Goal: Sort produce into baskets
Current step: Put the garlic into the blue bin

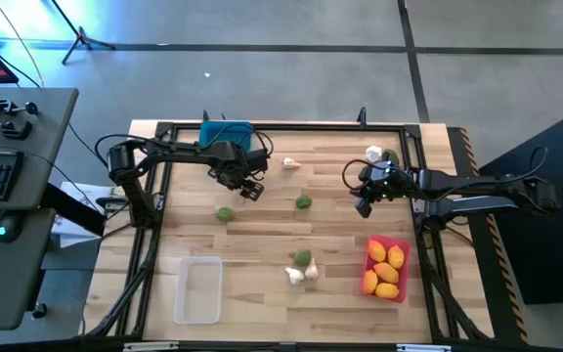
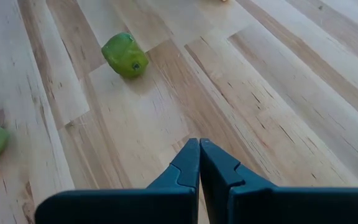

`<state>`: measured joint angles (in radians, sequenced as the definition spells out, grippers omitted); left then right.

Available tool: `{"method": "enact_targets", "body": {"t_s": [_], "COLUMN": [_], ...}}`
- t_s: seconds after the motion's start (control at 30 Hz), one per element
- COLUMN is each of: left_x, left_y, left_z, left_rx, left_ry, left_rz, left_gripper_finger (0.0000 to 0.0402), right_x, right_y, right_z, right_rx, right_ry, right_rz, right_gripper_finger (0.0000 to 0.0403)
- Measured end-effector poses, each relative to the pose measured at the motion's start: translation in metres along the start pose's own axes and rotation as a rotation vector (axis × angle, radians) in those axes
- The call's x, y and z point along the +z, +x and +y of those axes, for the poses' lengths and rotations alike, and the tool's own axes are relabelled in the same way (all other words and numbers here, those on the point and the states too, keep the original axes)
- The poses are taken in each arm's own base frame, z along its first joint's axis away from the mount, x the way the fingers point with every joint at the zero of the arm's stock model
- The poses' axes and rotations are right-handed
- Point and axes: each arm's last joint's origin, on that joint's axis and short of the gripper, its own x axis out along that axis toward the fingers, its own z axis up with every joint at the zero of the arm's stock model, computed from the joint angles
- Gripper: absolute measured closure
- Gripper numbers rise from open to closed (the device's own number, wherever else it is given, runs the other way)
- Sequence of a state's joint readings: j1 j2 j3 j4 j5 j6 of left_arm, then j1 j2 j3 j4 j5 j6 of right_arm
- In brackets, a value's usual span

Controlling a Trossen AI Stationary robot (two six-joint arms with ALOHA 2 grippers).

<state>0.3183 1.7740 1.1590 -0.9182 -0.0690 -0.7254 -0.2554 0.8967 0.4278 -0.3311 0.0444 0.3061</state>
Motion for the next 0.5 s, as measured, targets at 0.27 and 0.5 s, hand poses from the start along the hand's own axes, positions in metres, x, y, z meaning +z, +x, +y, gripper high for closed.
{"method": "enact_targets", "body": {"t_s": [0.27,0.5], "left_x": [0.010,0.010], "left_y": [0.014,0.030], "left_z": [-0.003,-0.005], "left_rx": [-0.048,-0.033], "left_ry": [0.006,-0.003], "left_rz": [-0.054,0.008], "left_gripper_finger": [0.0169,0.0181], "right_x": [0.000,0.000], "right_y": [0.000,0.000], "right_z": [0.000,0.000], "right_rx": [0.001,0.001], "right_ry": [0.007,0.008], "right_rz": [-0.003,-0.003], "right_gripper_finger": [0.0403,0.0403]}}
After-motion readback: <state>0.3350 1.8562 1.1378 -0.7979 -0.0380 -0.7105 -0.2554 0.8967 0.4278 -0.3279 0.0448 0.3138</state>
